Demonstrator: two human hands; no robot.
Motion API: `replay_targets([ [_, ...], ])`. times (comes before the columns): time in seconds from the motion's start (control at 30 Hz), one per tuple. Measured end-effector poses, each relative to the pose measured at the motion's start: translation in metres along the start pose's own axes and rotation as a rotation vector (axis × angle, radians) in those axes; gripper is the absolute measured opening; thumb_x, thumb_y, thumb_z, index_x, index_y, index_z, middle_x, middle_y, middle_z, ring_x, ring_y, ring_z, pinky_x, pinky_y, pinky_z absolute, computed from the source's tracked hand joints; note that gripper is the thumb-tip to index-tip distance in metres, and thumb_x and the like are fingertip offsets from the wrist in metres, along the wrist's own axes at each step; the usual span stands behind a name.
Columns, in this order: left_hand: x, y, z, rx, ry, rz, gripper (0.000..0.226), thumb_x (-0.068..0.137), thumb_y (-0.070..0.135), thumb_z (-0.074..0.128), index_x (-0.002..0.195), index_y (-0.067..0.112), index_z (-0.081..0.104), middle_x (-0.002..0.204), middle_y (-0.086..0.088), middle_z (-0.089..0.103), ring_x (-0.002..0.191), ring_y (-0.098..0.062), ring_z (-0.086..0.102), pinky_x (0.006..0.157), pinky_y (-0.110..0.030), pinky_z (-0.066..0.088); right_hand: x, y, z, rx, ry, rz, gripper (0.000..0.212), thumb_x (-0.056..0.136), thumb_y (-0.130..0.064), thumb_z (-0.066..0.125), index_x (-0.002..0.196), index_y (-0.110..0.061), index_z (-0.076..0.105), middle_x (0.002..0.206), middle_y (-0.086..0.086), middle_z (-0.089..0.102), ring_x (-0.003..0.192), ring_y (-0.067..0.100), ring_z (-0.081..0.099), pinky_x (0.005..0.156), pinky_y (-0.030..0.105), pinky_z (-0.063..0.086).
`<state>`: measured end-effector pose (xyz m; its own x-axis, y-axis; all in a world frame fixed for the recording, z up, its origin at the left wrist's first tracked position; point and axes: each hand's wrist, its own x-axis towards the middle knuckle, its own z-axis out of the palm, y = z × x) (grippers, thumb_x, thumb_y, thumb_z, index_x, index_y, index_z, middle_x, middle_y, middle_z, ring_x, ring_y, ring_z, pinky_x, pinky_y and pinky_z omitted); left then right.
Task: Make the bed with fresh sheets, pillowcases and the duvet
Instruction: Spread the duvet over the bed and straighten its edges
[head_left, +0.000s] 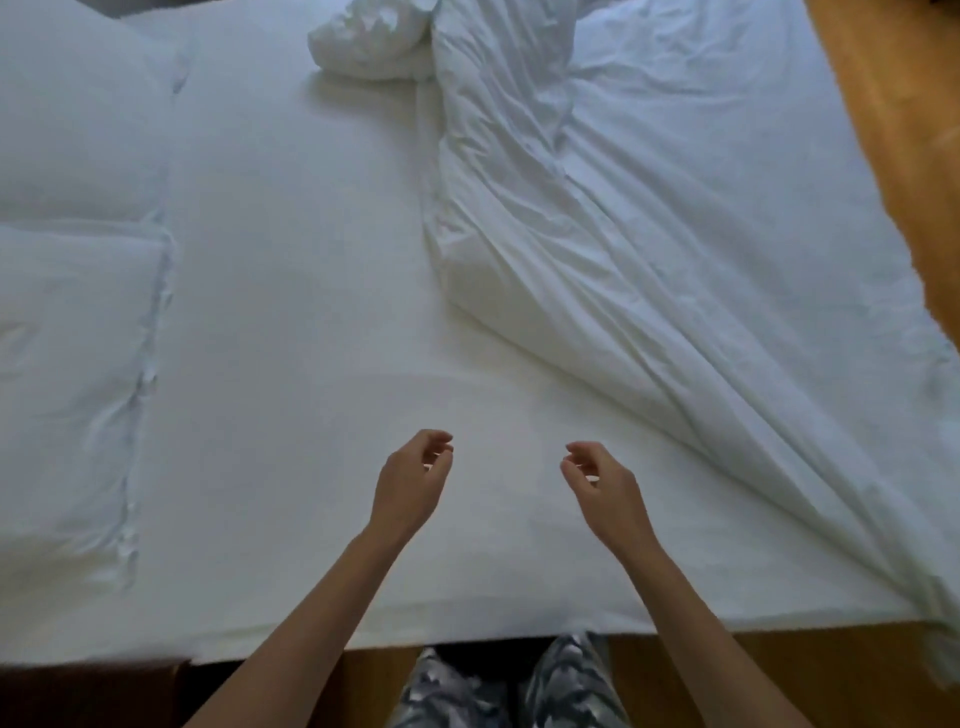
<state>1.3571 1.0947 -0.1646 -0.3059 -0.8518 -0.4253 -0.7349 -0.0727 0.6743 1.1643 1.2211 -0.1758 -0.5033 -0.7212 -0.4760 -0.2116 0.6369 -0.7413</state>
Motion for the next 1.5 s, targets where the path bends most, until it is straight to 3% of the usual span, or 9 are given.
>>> replay_targets([
  [0.4, 0.251, -0.015, 0.099, 0.088, 0.127, -0.070, 0.035, 0.095, 0.026, 0.052, 0.128, 0.013, 0.054, 0.124, -0.005, 0.060, 0.110, -0.016, 0.056, 0.093, -0.032, 0.044, 0.264, 0.056, 0.026, -0.316, 0.218, -0.127, 0.035, 0.092, -0.030, 0.057, 0.122, -0.011, 0.057, 0.121, 0.007, 0.058, 0.115, 0.025, 0.051, 0.087, 0.035, 0.042],
  [0.57, 0.397, 0.032, 0.094, 0.212, 0.312, 0.065, 0.055, 0.094, 0.035, 0.050, 0.143, 0.013, 0.037, 0.139, -0.015, 0.047, 0.128, -0.031, 0.043, 0.102, -0.038, 0.035, 0.370, 0.035, 0.026, -0.466, 0.365, -0.209, 0.081, 0.080, -0.060, 0.061, 0.140, -0.011, 0.039, 0.136, 0.013, 0.045, 0.125, 0.031, 0.042, 0.102, 0.041, 0.037],
  [0.7, 0.481, 0.046, 0.106, 0.175, 0.248, 0.055, 0.085, 0.089, 0.053, 0.053, 0.152, 0.012, 0.014, 0.151, -0.018, 0.031, 0.139, -0.036, 0.029, 0.115, -0.044, 0.023, 0.438, 0.016, 0.049, -0.360, 0.299, -0.134, 0.108, 0.069, -0.075, 0.060, 0.149, -0.013, 0.022, 0.144, 0.013, 0.039, 0.132, 0.031, 0.036, 0.109, 0.041, 0.031],
  [0.8, 0.502, 0.026, 0.126, 0.322, 0.202, -0.023, 0.101, 0.084, 0.056, 0.060, 0.151, 0.006, 0.004, 0.145, -0.025, 0.033, 0.133, -0.039, 0.036, 0.109, -0.041, 0.029, 0.459, 0.031, 0.089, -0.449, 0.213, -0.021, 0.098, 0.069, -0.075, 0.059, 0.135, -0.004, 0.039, 0.129, 0.018, 0.054, 0.120, 0.035, 0.050, 0.098, 0.040, 0.039],
  [1.0, 0.482, -0.019, 0.144, 0.294, 0.219, 0.030, 0.044, 0.093, 0.042, 0.053, 0.116, 0.004, 0.048, 0.114, -0.017, 0.062, 0.107, -0.036, 0.057, 0.082, -0.038, 0.041, 0.431, 0.058, 0.149, -0.694, 0.199, -0.144, 0.026, 0.100, -0.029, 0.036, 0.107, -0.011, 0.053, 0.101, 0.015, 0.066, 0.094, 0.037, 0.061, 0.075, 0.040, 0.043],
  [1.17, 0.401, -0.050, 0.105, 0.133, 0.220, 0.101, 0.041, 0.090, 0.042, 0.053, 0.116, 0.011, 0.053, 0.106, -0.013, 0.066, 0.097, -0.036, 0.059, 0.074, -0.039, 0.045, 0.370, 0.051, 0.154, -0.592, -0.023, -0.222, 0.030, 0.097, -0.031, 0.037, 0.108, -0.010, 0.057, 0.101, 0.020, 0.065, 0.096, 0.039, 0.060, 0.076, 0.040, 0.043],
  [1.33, 0.246, -0.095, 0.086, -0.182, 0.293, -0.033, 0.032, 0.077, 0.037, 0.062, 0.101, 0.017, 0.057, 0.080, 0.007, 0.063, 0.081, -0.028, 0.064, 0.058, -0.026, 0.046, 0.238, 0.077, 0.170, -0.580, -0.320, -0.200, 0.047, 0.092, -0.051, 0.033, 0.066, -0.021, 0.057, 0.046, 0.006, 0.055, 0.037, 0.019, 0.054, 0.033, 0.027, 0.033],
  [1.43, 0.160, -0.119, 0.100, -0.250, 0.280, -0.198, 0.046, 0.068, 0.024, 0.072, 0.111, 0.009, 0.064, 0.092, -0.017, 0.071, 0.088, -0.024, 0.063, 0.064, -0.010, 0.043, 0.174, 0.097, 0.168, -0.663, -0.499, -0.022, 0.075, 0.094, -0.060, 0.008, 0.108, -0.007, 0.059, 0.096, 0.023, 0.063, 0.085, 0.027, 0.067, 0.065, 0.032, 0.047],
  [1.5, 0.133, -0.134, 0.110, -0.231, 0.169, -0.258, 0.045, 0.068, 0.027, 0.067, 0.111, 0.013, 0.064, 0.096, -0.016, 0.071, 0.092, -0.020, 0.059, 0.064, 0.000, 0.039, 0.147, 0.121, 0.165, -0.675, -0.459, -0.038, 0.053, 0.097, -0.047, 0.033, 0.127, -0.004, 0.043, 0.120, 0.018, 0.061, 0.099, 0.023, 0.066, 0.077, 0.026, 0.048],
])
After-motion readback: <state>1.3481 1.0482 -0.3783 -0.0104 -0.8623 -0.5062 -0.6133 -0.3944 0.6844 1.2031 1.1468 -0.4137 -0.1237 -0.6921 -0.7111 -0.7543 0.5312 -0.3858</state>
